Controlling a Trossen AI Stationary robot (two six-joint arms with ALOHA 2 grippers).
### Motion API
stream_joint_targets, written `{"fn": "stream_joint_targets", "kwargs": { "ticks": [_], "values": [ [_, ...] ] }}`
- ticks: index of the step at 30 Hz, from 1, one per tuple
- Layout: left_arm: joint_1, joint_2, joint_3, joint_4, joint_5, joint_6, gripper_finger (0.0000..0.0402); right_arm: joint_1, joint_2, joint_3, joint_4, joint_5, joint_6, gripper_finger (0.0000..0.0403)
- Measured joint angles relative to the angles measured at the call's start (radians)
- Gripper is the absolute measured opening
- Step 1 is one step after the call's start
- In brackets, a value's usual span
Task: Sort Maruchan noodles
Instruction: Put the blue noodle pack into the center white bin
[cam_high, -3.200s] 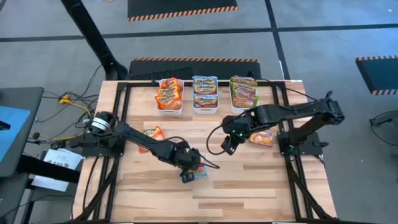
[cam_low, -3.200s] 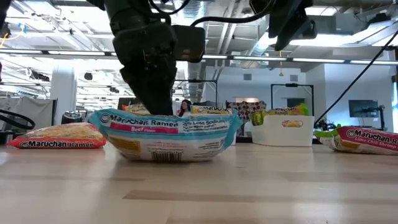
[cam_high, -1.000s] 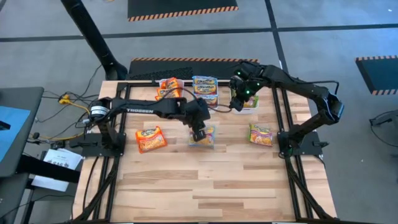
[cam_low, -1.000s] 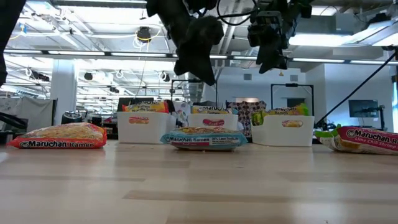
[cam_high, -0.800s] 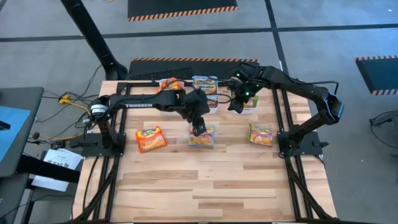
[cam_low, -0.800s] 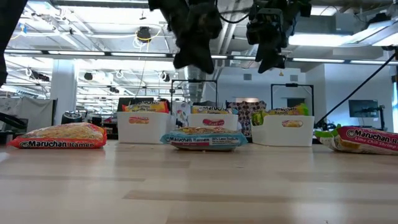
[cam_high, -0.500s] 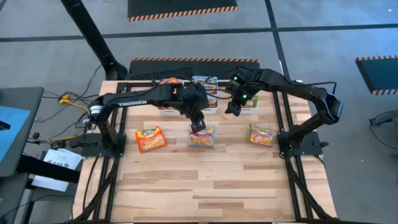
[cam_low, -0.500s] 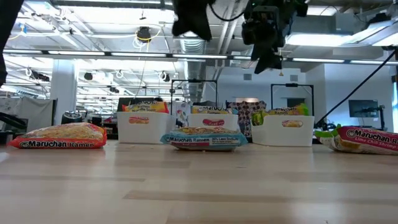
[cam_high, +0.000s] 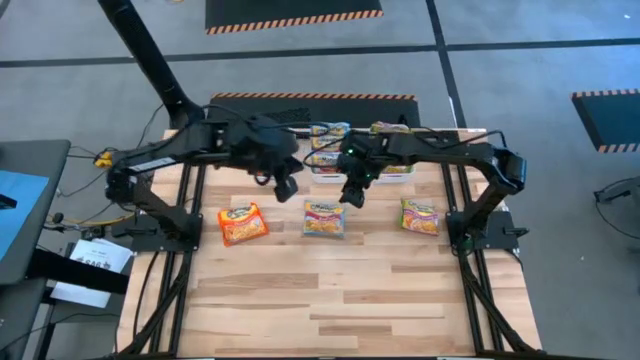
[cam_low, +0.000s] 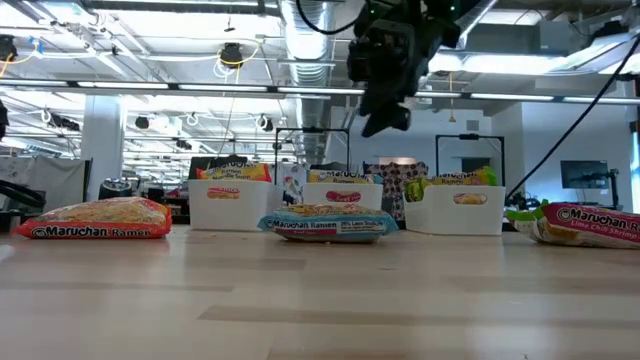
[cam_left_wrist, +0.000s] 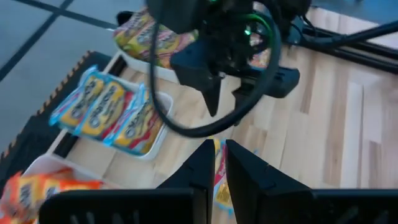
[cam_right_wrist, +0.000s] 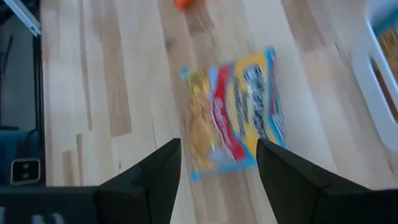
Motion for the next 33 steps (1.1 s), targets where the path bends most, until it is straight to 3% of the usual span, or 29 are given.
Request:
{"fn": "stream_joint_targets", "kwargs": {
  "ticks": [7, 12, 16, 29, 33],
  "values": [
    [-0.043, -0.074, 0.0, -0.117, -0.069, -0.074, 0.0025, 0.067, 0.064, 0.0, 0.19, 0.004, -0.059, 0.0235],
    [-0.108, -0.092, -0.001, -0.215, -0.164, -0.136, 0.0025, 0.127, 0.126, 0.002, 0.273, 0.096, -0.132, 0.0235],
    [-0.153, -0.096, -0.002, -0.26, -0.218, -0.168, 0.0025, 0.164, 0.175, 0.002, 0.293, 0.186, -0.162, 0.0235],
    [-0.178, -0.096, -0.002, -0.271, -0.227, -0.179, 0.0025, 0.171, 0.306, 0.001, 0.226, 0.215, -0.047, 0.0234],
    [-0.178, -0.096, -0.002, -0.271, -0.228, -0.179, 0.0025, 0.18, 0.328, 0.005, 0.235, 0.271, -0.044, 0.0234]
  ]
}}
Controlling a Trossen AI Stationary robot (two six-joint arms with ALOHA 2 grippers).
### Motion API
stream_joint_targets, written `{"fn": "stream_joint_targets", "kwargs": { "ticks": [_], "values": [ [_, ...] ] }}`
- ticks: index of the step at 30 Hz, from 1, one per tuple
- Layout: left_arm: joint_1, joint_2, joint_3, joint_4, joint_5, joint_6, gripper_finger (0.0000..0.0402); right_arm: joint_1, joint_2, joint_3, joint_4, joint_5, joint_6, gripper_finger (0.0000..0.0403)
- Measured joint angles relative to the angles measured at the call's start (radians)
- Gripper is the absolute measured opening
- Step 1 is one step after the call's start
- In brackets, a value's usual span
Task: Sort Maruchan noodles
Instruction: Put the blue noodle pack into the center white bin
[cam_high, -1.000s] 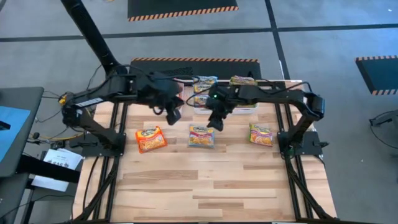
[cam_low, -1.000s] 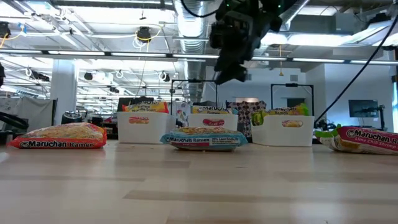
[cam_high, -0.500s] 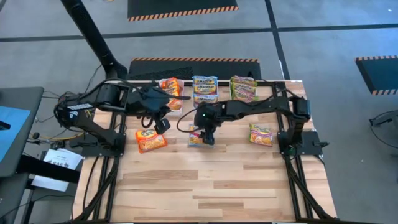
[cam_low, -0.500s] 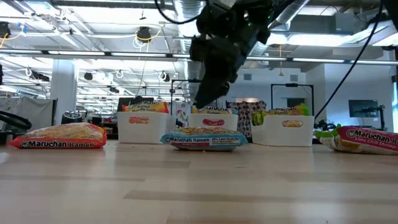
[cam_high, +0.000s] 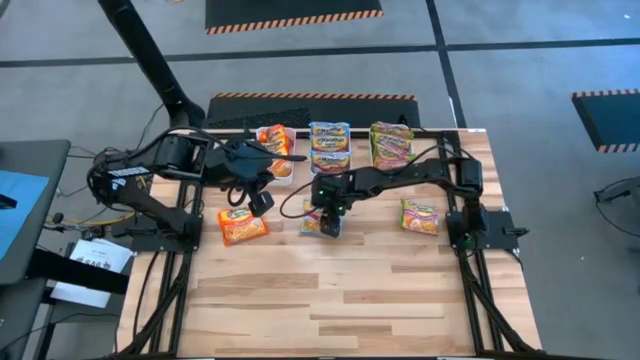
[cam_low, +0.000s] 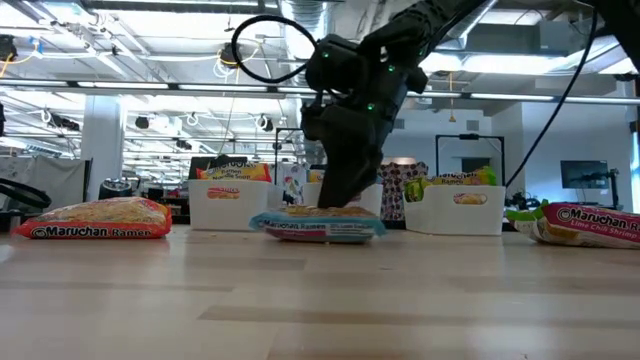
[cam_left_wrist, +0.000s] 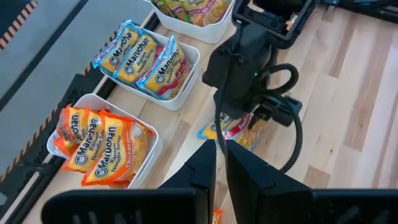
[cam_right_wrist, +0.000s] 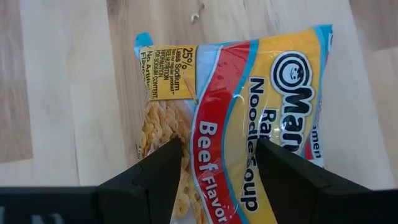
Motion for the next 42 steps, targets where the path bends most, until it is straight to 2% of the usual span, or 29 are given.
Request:
{"fn": "stream_joint_targets", "kwargs": {
  "ticks": [6, 9, 12, 21, 32, 36, 40, 42],
  "values": [
    [0.0, 0.0, 0.0, 0.004, -0.002, -0.016, 0.0025, 0.016, 0.042, 0.003, 0.001, 0.039, 0.016, 0.0232],
    [0.0, 0.0, 0.0, 0.005, -0.002, -0.018, 0.0025, 0.024, 0.055, 0.005, 0.0, 0.063, 0.033, 0.0212],
    [0.0, 0.0, 0.0, 0.005, -0.002, -0.031, 0.0025, 0.026, 0.058, 0.005, 0.0, 0.067, 0.058, 0.0172],
    [0.001, 0.0, 0.0, 0.005, -0.002, -0.034, 0.0025, 0.027, 0.064, 0.028, -0.011, 0.065, 0.073, 0.0014],
    [0.001, 0.0, 0.0, 0.003, -0.005, -0.034, 0.0025, 0.039, 0.012, 0.172, -0.229, 0.091, 0.003, 0.0004],
    [0.001, 0.001, 0.0, -0.001, -0.005, -0.034, 0.0025, 0.047, -0.049, 0.201, -0.274, 0.175, -0.035, 0.0004],
    [0.001, 0.001, 0.0, -0.001, -0.006, -0.034, 0.0025, 0.047, -0.116, 0.201, -0.278, 0.198, -0.057, 0.0004],
    [0.001, 0.001, 0.0, -0.001, -0.006, -0.034, 0.0025, 0.042, -0.154, 0.201, -0.284, 0.248, -0.083, 0.0004]
  ]
}}
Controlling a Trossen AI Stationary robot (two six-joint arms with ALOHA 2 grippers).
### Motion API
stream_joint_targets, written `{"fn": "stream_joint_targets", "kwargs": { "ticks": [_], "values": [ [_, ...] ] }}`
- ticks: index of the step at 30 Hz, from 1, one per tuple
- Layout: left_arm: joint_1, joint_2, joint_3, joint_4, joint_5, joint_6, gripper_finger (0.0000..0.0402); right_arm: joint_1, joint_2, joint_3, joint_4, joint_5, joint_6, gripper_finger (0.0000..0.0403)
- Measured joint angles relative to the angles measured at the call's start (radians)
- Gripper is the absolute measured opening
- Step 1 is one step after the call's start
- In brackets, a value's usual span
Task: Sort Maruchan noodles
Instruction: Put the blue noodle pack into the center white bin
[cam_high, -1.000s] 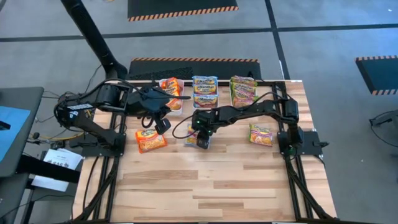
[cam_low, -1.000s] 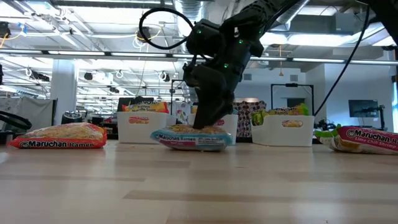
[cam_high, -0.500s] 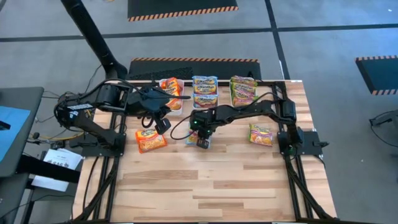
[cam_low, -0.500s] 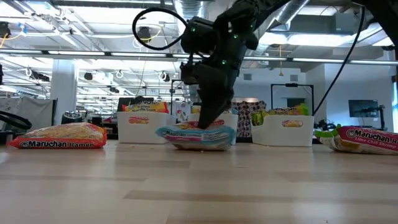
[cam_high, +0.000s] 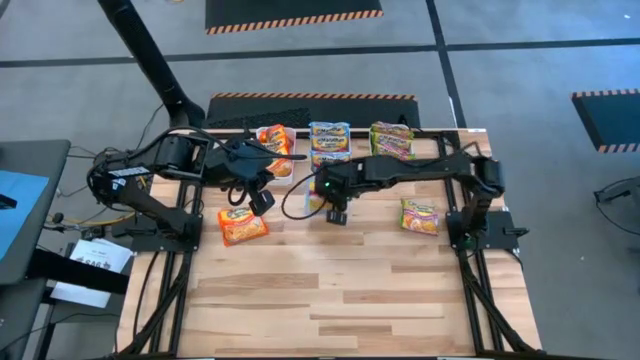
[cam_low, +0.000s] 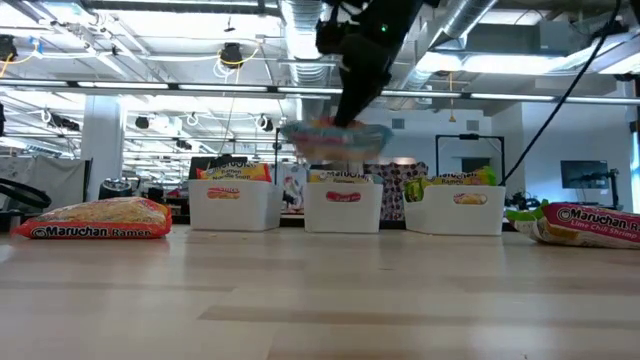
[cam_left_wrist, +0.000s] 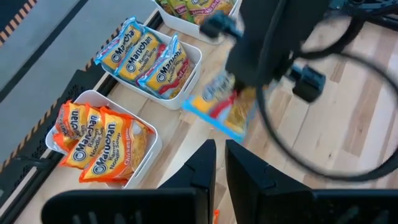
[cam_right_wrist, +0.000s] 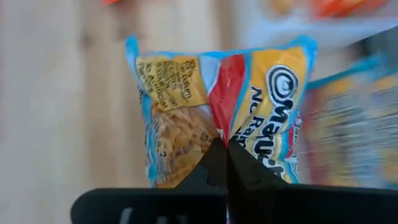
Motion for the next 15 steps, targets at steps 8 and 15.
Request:
{"fn": "stream_joint_targets", "kwargs": {
  "ticks": [8, 15],
  "values": [
    [0.0, 0.0, 0.0, 0.0, -0.005, 0.0, 0.0025, -0.074, -0.057, 0.002, 0.104, 0.171, -0.254, 0.0004],
    [0.0, 0.0, 0.0, 0.001, -0.022, -0.005, 0.0025, -0.146, 0.019, 0.002, 0.106, 0.175, -0.404, 0.0005]
  ]
}}
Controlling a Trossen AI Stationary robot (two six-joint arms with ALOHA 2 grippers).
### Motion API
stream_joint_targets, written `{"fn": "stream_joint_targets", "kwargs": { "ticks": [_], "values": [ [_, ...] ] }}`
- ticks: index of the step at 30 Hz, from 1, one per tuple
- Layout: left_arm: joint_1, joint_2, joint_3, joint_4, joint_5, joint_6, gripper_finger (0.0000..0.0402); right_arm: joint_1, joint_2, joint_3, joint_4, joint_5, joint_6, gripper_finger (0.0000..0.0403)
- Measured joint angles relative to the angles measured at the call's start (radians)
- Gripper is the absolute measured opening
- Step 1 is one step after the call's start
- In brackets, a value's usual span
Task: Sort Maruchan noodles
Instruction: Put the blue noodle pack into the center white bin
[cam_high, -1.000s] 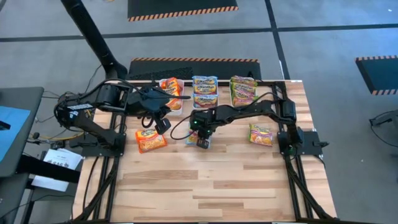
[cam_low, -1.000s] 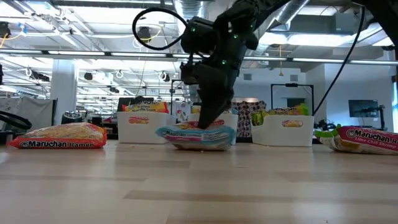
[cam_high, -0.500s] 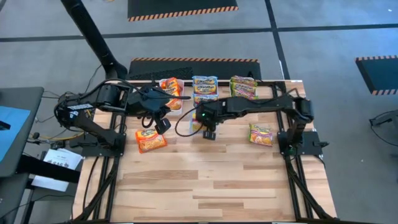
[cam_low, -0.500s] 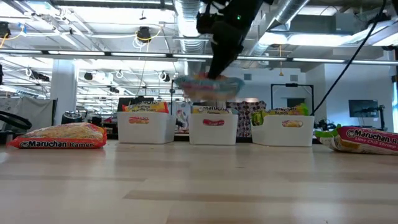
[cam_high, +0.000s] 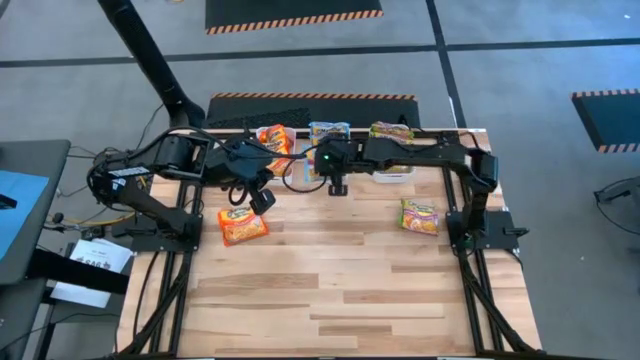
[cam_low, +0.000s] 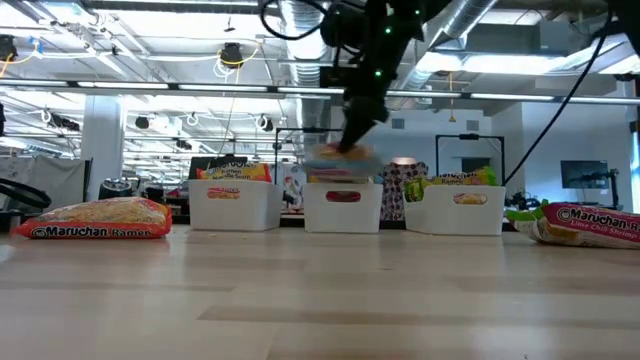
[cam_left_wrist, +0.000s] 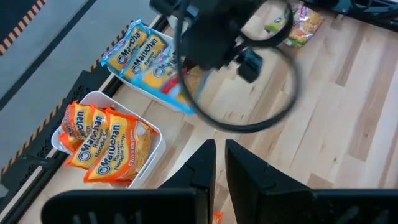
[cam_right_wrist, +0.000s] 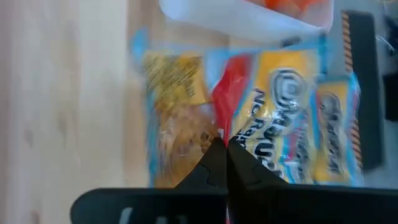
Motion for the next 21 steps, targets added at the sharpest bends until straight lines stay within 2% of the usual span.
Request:
{"fn": "stream_joint_targets", "kwargs": {
  "ticks": [5, 8, 21],
  "values": [
    [0.0, 0.0, 0.0, 0.0, -0.001, -0.001, 0.0025, -0.042, 0.049, 0.001, 0.003, 0.03, -0.047, 0.0005],
    [0.0, 0.0, 0.0, 0.0, -0.004, -0.003, 0.0025, -0.053, 0.076, 0.003, -0.007, 0.097, -0.053, 0.0006],
    [0.0, 0.0, 0.0, 0.0, -0.047, -0.004, 0.0025, -0.095, 0.098, 0.002, 0.004, 0.112, -0.055, 0.0008]
  ]
}}
